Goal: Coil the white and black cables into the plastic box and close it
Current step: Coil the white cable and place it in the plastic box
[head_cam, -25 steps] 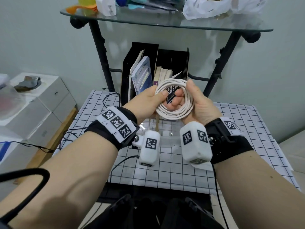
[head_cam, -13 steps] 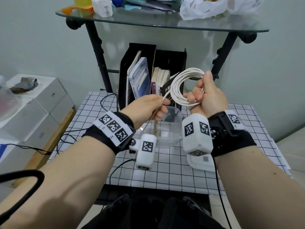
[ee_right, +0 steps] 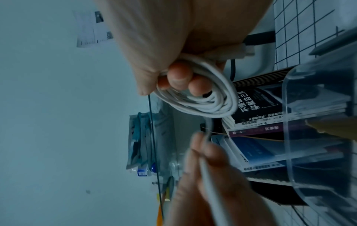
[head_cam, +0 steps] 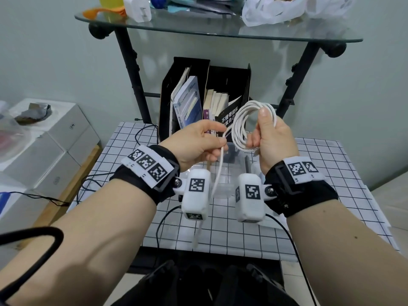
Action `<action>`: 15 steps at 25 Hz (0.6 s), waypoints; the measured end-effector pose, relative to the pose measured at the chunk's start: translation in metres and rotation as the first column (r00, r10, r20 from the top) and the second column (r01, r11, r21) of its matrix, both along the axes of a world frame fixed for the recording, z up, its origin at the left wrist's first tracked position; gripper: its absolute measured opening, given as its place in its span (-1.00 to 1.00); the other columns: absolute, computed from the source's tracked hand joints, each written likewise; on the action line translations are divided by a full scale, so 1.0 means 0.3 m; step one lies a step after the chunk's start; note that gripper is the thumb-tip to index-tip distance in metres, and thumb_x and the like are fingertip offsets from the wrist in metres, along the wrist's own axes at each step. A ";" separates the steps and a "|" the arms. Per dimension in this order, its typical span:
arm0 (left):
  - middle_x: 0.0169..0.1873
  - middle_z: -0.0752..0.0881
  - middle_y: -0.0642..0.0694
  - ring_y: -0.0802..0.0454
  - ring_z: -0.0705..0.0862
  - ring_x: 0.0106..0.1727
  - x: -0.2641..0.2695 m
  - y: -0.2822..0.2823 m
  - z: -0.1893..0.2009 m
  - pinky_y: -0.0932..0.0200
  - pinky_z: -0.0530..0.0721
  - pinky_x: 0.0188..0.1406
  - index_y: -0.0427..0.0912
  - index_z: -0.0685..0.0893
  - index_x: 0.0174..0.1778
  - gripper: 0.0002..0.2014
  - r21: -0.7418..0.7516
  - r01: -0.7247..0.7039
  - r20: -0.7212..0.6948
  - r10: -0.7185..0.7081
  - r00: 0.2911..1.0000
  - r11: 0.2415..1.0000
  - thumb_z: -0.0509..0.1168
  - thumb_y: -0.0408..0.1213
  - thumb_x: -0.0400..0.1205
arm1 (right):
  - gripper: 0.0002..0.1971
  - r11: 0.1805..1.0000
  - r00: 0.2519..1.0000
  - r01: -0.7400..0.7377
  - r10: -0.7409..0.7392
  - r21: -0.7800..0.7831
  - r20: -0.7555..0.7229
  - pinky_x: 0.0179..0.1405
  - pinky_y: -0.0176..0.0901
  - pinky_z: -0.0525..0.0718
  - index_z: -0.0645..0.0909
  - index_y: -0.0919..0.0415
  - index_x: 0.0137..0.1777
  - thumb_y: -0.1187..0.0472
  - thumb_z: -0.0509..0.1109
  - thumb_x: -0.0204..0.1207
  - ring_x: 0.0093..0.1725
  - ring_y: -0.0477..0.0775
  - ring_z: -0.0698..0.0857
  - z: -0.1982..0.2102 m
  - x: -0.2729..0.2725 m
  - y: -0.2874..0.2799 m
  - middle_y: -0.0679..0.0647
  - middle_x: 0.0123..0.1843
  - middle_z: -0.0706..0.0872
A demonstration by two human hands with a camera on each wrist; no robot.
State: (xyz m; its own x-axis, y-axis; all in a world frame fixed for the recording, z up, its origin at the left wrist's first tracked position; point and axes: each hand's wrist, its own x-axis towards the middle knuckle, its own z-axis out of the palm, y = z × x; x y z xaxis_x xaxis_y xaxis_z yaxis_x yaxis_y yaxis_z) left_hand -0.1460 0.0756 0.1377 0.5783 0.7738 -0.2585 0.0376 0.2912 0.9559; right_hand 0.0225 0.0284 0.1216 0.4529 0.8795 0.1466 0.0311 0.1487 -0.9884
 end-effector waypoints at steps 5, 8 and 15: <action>-0.38 0.69 -0.16 0.11 0.69 -0.45 0.021 -0.018 0.024 0.33 0.75 -0.39 -0.25 0.56 0.17 -0.76 0.012 -0.053 0.048 0.053 0.997 0.999 0.30 -0.51 0.60 | -0.67 0.992 0.992 -0.127 0.128 -0.026 0.011 -0.27 0.08 0.56 0.54 0.07 -0.28 -0.15 0.27 0.55 -0.53 0.10 0.49 -0.028 -0.021 0.003 -0.04 -0.65 0.47; -0.42 0.69 -0.17 0.11 0.71 -0.48 0.029 -0.022 0.012 0.32 0.74 -0.43 -0.28 0.53 0.04 -0.82 0.008 -0.135 0.036 0.135 0.990 0.991 0.32 -0.54 0.58 | -0.70 0.982 0.982 -0.188 0.188 -0.012 -0.018 -0.29 0.10 0.59 0.55 0.06 -0.26 -0.13 0.27 0.57 -0.53 0.11 0.49 -0.021 -0.040 -0.004 -0.02 -0.65 0.45; -0.50 0.71 -0.18 0.12 0.68 -0.58 0.023 -0.018 -0.020 0.34 0.68 -0.58 -0.29 0.52 0.06 -0.85 -0.140 -0.198 -0.007 0.199 0.980 0.970 0.21 -0.56 0.63 | -0.64 0.976 0.925 -0.195 0.217 0.100 -0.310 -0.43 -0.11 0.48 0.42 0.16 -0.31 0.00 0.19 0.69 -0.59 0.04 0.42 0.017 -0.049 -0.007 0.00 -0.67 0.36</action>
State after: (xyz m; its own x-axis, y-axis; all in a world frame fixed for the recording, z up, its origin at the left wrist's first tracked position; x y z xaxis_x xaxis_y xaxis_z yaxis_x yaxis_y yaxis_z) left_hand -0.1392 0.0702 0.1318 0.4187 0.8300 -0.3685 -0.0409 0.4226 0.9054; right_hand 0.0078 0.0261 0.1267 0.2947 0.9517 0.0859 -0.3211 0.1833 -0.9291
